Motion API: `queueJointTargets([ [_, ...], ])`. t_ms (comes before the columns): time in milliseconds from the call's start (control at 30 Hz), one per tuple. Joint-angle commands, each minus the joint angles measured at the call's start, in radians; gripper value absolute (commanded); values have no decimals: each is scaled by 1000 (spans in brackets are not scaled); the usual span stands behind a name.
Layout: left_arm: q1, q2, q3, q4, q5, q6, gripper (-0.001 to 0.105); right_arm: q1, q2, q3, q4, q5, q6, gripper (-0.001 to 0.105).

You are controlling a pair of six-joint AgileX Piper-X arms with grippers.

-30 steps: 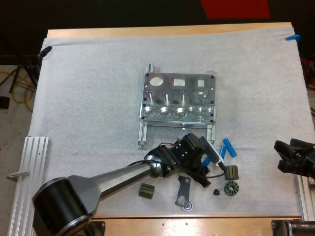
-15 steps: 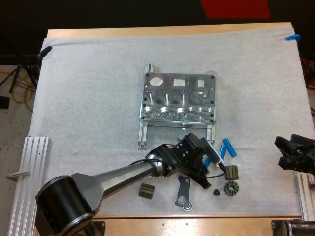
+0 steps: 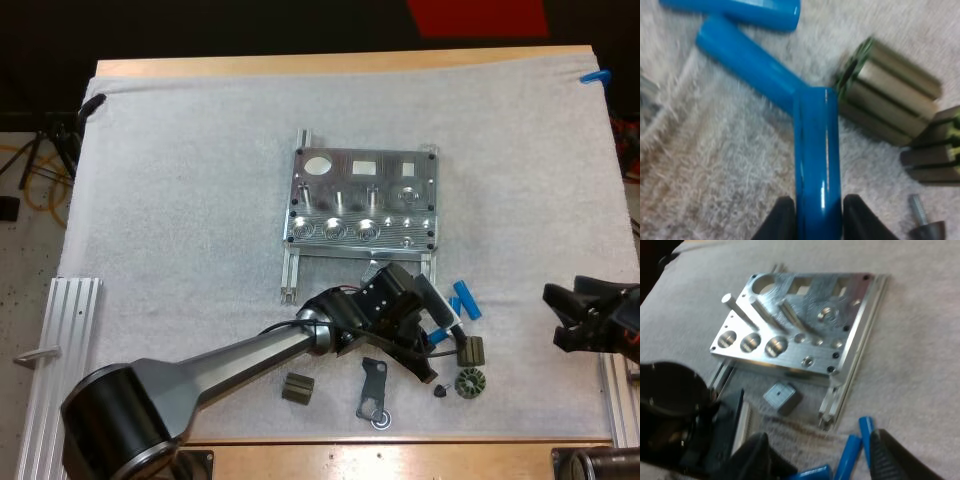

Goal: Load cells from right to left

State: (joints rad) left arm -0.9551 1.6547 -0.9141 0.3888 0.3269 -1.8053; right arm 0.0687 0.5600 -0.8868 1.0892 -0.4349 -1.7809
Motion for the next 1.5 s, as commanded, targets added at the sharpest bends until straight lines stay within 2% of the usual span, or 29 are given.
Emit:
queueJointTargets([
  [0, -7, -25, -8, 18, 6, 38, 0, 10, 5, -9, 7, 5, -14, 46],
  [233, -7, -121, -8, 137, -88, 249, 0, 18, 30, -9, 67, 3, 30, 46],
  [300, -7, -162, -8, 162, -93, 314, 0, 18, 41, -9, 67, -66, 31, 46],
  [400, -7, -224, -8, 177, -93, 346, 0, 18, 46, -9, 67, -161, 61, 46],
  [667, -7, -381, -8, 175, -85, 353, 0, 18, 66, -9, 67, -299, 111, 46],
  [800, -7, -468, -8, 175, -14, 353, 0, 20, 76, -9, 38, -373, 204, 46],
  [900, -7, -519, -8, 175, -7, 353, 0, 31, 98, -9, 30, -412, 249, 46],
  [1033, -7, -564, -8, 175, 14, 353, 0, 70, 128, -9, 32, -424, 283, 46],
  [1200, -7, -580, -8, 175, 75, 353, 0, 149, 186, -9, 40, -436, 283, 46],
  [1467, -7, -580, -8, 175, 82, 353, 0, 245, 275, -9, 30, -445, 306, 46],
])
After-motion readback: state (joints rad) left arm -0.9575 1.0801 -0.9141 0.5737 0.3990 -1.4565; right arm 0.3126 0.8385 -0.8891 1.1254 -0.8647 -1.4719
